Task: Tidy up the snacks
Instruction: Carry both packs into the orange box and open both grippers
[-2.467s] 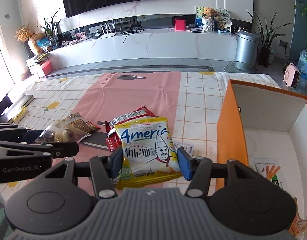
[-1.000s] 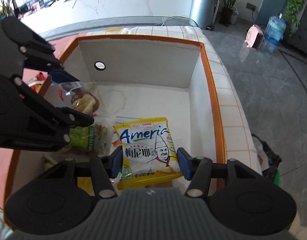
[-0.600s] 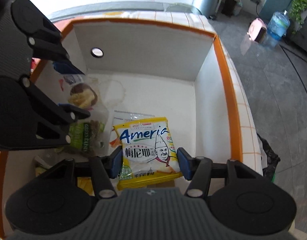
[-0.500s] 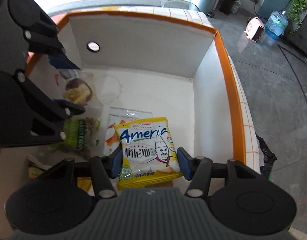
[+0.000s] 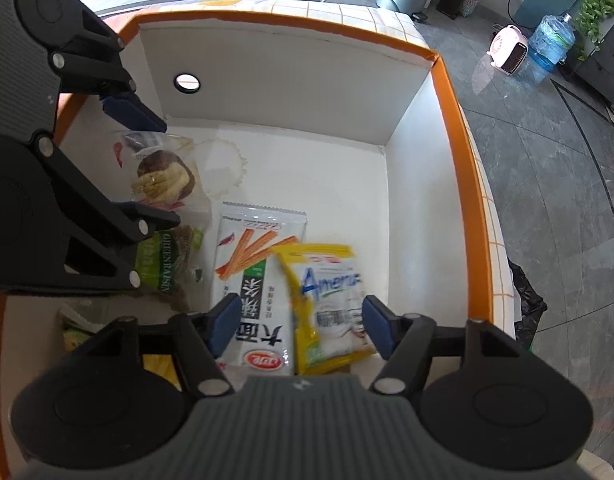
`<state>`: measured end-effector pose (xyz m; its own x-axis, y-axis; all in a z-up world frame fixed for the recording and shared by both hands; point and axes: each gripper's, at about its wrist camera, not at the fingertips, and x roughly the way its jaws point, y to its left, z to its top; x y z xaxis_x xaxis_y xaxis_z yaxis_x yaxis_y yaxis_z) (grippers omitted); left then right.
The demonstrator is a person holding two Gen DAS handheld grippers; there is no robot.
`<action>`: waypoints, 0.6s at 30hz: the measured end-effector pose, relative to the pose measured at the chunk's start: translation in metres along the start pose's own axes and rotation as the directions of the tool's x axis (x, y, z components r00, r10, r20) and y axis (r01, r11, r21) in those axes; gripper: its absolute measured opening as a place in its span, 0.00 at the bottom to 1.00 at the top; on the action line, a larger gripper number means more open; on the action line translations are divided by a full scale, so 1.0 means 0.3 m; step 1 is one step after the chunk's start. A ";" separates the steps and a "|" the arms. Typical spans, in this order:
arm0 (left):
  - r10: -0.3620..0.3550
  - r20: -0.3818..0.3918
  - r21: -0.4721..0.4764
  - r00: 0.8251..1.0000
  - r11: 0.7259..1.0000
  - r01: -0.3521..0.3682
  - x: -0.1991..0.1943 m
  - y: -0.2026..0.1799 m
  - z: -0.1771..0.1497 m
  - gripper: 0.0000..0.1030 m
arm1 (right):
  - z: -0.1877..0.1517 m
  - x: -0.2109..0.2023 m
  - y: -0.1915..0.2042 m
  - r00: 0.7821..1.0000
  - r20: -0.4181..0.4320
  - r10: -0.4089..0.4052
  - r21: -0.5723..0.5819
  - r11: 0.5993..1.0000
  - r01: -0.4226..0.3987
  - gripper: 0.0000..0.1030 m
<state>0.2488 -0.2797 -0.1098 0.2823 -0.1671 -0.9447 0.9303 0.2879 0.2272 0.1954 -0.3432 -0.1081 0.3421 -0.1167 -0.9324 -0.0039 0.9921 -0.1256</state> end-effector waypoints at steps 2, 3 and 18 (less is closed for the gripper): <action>0.001 0.013 0.002 1.000 1.000 -0.001 -0.027 0.000 -0.014 0.74 | 0.001 -0.019 0.009 1.000 0.006 -0.012 -0.006 1.000 0.013 0.69; 0.004 0.024 0.002 1.000 1.000 -0.004 -0.040 -0.001 -0.020 0.74 | 0.000 -0.030 0.012 1.000 0.010 -0.014 -0.007 1.000 0.014 0.69; 0.064 0.163 -0.132 0.985 0.990 -0.043 -0.329 0.000 -0.140 0.74 | -0.069 -0.287 0.081 0.989 0.147 -0.018 0.000 1.000 0.018 0.69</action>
<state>0.2113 -0.2237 -0.0264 0.3758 -0.2994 -0.8770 0.8783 0.4169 0.2341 0.1464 -0.3099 -0.0379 0.4768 -0.1264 -0.8699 0.0024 0.9898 -0.1425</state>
